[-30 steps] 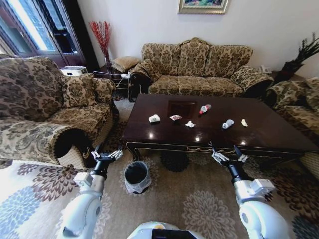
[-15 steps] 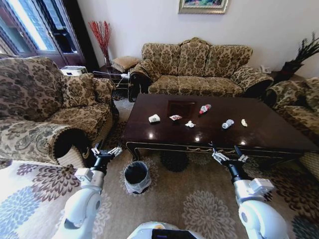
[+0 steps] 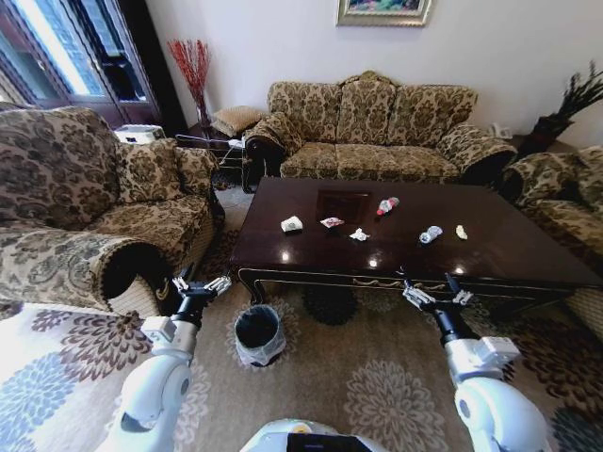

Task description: Move to the front of the table and place the trash on the table into the trash bin.

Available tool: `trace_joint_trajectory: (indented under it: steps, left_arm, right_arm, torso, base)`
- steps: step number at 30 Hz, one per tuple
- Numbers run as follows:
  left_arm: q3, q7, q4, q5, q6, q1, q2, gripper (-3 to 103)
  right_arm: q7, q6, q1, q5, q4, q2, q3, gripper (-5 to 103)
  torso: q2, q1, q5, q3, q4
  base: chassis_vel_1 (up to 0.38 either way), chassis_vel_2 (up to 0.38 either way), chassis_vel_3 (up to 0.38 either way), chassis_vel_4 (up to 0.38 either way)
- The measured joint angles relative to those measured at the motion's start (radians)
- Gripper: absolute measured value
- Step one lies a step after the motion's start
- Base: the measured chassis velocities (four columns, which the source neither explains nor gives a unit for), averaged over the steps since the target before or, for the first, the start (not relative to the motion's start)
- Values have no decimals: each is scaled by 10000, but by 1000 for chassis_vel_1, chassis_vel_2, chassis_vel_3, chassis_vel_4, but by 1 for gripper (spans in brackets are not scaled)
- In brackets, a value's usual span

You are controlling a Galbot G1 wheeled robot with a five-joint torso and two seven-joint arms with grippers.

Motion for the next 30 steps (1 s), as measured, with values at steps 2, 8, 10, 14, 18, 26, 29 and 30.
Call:
trace_joint_trajectory:
  steps: [2, 8, 10, 14, 18, 26, 29, 30]
  left_arm:
    - [0, -1, -1, 2, 0, -2, 1, 100]
    - [0, -2, -3, 3, 0, -6, 5, 100]
    - [1, -2, -2, 3, 0, -8, 7, 100]
    - [0, -2, -3, 3, 0, -9, 9, 100]
    - [0, -3, -3, 3, -1, -10, 10, 100]
    - [65, 21, 158, 230, -31, -14, -87, 100]
    - [148, 28, 330, 348, -103, -29, -202, 100]
    - [177, 10, 377, 256, -171, -45, -235, 100]
  right_arm:
    - [-78, 2, -13, 0, -107, 15, -66, 100]
    - [-209, 254, -56, -84, -654, 148, -216, 100]
    - [-206, 338, -68, -114, -724, 216, -235, 100]
    - [-94, 284, -39, -57, -462, 187, -153, 100]
    - [-37, 227, 17, -14, -350, 80, -56, 100]
    - [-16, 219, 44, 4, -366, 28, -47, 100]
    - [-15, 220, 62, 21, -366, 14, -44, 100]
    - [-15, 219, 60, 34, -366, 10, -41, 100]
  torso:
    - [0, 0, -1, 0, 0]
    - [0, 0, 0, 0, 0]
    - [0, 0, 1, 0, -1]
    - [0, 0, -2, 0, 0]
    - [0, 0, -1, 0, 0]
    - [0, -1, 5, -1, -2]
    - [0, 0, -2, 0, -1]
    - [0, 0, 1, 0, 2]
  base:
    - [0, 0, 0, 0]
    - [0, 0, 0, 0]
    - [0, 0, 0, 0]
    - [0, 0, 0, 0]
    - [0, 0, 0, 0]
    - [0, 0, 0, 0]
    - [0, 0, 0, 0]
    - [0, 0, 0, 0]
